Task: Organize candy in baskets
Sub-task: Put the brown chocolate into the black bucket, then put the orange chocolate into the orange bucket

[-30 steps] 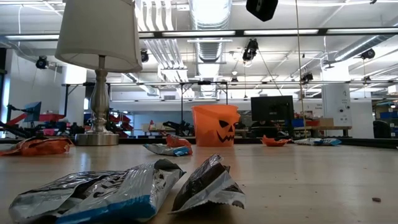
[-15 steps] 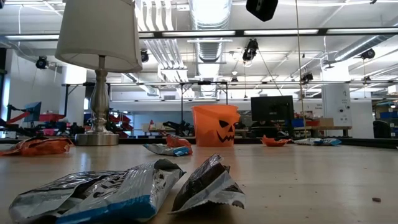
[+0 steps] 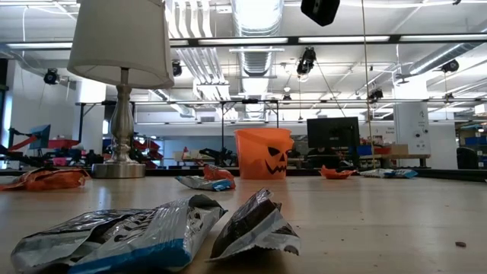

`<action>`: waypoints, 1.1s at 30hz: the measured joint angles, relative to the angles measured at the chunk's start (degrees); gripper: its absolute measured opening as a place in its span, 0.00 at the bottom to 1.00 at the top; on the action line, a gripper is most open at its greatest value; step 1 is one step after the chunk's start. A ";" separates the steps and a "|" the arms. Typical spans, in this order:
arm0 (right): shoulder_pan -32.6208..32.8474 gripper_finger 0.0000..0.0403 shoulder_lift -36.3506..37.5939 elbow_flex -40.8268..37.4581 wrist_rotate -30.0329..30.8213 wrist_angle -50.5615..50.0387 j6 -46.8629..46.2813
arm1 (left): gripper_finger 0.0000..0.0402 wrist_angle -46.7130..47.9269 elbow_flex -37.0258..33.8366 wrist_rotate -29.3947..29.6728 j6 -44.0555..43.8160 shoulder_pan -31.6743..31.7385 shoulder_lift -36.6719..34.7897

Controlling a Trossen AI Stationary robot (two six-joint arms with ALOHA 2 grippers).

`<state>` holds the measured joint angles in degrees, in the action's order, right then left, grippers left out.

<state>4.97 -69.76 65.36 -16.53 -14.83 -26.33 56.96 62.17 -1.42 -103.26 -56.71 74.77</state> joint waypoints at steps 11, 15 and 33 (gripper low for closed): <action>0.00 0.34 -0.02 0.00 0.00 0.00 0.12 | 0.29 1.07 0.00 -0.23 -4.43 0.26 0.49; 0.00 0.34 -0.02 0.00 0.00 0.00 0.68 | 0.33 5.60 0.00 1.37 -12.30 1.16 0.49; 0.00 0.34 -0.04 0.00 0.02 -0.02 0.96 | 0.33 19.57 -0.11 19.12 -1.14 21.10 1.31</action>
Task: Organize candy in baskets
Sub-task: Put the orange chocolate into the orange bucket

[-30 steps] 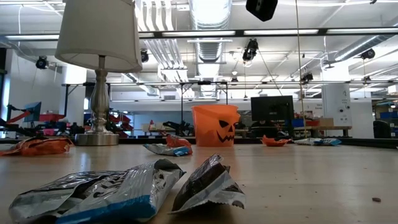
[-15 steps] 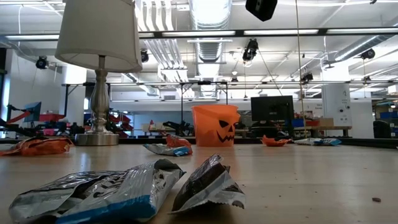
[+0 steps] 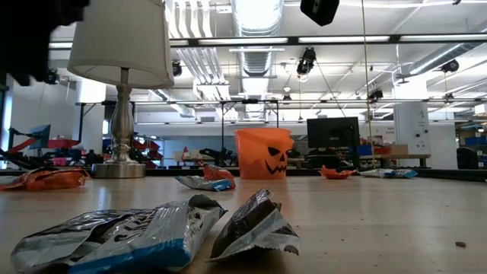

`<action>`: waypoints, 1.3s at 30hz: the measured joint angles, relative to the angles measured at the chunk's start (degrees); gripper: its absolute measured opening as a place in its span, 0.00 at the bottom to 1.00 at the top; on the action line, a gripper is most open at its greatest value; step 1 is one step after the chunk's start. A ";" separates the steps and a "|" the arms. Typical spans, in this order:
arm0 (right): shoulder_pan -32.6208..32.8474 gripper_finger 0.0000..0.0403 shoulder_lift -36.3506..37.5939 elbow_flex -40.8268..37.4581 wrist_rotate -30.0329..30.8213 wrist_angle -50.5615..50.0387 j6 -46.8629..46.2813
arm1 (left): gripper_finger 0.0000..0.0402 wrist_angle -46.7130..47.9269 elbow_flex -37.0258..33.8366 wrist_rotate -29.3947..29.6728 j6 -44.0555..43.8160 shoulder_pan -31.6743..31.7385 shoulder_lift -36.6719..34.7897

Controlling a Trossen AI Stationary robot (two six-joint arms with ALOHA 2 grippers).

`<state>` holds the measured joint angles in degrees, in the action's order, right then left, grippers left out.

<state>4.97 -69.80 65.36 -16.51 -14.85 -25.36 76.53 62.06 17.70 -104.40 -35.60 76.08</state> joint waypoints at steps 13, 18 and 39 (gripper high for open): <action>0.00 0.34 0.00 0.00 0.00 -0.02 -0.11 | 0.33 -1.54 -5.81 0.03 12.43 8.56 2.10; 0.00 0.34 0.00 0.00 0.00 -0.02 -0.11 | 0.33 -7.66 -10.29 -0.67 12.42 10.28 2.12; 0.00 0.35 -0.02 0.00 0.00 -0.03 -0.13 | 0.33 -21.47 -21.23 -3.57 21.26 18.18 2.59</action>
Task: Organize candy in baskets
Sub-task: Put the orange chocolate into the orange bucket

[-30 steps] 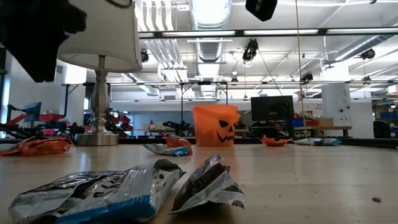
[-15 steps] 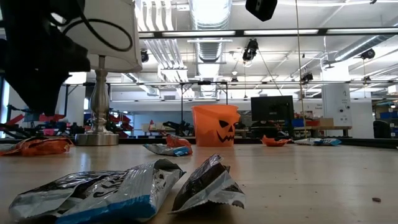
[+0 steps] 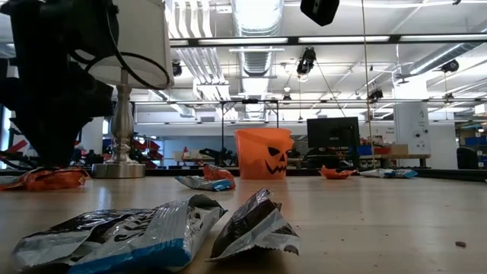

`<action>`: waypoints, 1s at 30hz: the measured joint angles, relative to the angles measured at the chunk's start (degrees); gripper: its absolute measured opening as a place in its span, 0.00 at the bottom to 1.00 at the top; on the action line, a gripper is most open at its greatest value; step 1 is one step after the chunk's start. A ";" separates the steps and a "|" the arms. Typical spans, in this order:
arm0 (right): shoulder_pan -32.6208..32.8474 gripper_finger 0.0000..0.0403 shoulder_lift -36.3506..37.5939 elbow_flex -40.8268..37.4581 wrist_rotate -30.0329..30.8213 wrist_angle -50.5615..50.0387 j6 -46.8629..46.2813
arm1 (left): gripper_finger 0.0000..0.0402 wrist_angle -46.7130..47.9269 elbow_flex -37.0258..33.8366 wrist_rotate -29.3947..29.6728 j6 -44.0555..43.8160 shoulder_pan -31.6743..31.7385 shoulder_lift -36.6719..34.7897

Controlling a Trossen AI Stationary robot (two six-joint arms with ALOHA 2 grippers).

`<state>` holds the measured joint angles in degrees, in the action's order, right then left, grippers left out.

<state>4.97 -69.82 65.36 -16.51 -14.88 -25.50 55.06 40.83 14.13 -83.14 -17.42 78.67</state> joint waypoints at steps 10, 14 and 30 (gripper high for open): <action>0.00 0.33 0.00 0.00 0.00 -0.11 0.00 | 0.33 -3.60 -1.66 -2.67 4.51 1.46 0.00; 0.00 0.34 0.00 0.00 0.00 -0.10 0.00 | 0.33 -4.41 -3.61 -4.67 4.59 1.58 0.00; 0.00 0.33 0.00 0.00 0.02 -0.10 0.00 | 0.08 -10.70 -6.61 -5.16 6.30 1.56 0.00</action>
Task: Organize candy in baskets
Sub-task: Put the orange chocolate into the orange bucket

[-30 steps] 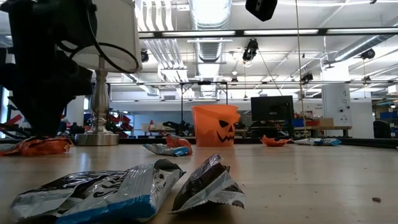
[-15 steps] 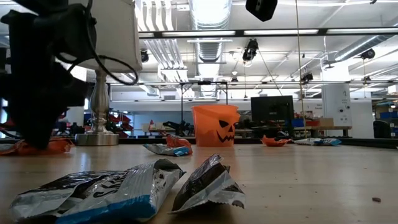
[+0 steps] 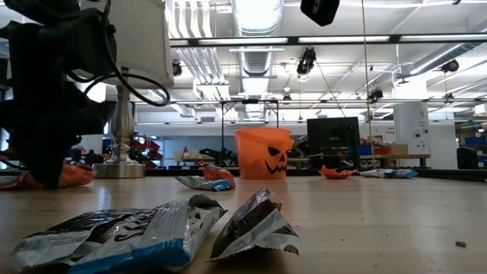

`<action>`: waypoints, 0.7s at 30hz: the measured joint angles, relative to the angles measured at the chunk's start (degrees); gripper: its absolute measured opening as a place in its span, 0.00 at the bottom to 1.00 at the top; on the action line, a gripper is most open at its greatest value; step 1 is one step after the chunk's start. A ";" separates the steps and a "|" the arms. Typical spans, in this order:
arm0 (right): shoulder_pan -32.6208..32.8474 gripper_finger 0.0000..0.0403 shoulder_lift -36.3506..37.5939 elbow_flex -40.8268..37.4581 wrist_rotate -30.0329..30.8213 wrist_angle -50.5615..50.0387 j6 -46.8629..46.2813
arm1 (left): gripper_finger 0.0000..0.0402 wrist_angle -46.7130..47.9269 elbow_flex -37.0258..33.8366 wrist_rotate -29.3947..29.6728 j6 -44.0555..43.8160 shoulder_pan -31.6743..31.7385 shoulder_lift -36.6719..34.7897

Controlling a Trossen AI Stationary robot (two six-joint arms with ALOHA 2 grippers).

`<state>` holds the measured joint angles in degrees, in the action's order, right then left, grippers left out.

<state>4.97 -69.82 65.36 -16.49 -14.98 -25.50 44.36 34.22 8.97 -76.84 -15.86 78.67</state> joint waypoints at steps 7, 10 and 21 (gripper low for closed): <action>0.00 0.33 0.00 0.00 0.00 0.00 0.00 | 0.02 -0.20 1.91 -0.31 1.89 -0.17 0.04; 0.00 0.33 0.00 0.00 0.00 0.02 0.04 | 0.01 -0.09 3.86 -0.63 4.48 -0.38 0.04; 0.00 0.32 0.00 0.00 0.00 0.02 0.04 | 0.00 0.00 16.62 -5.31 15.13 -3.59 0.04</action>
<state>4.97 -69.82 65.36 -16.49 -14.96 -25.45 44.36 50.84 3.66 -61.71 -19.44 78.72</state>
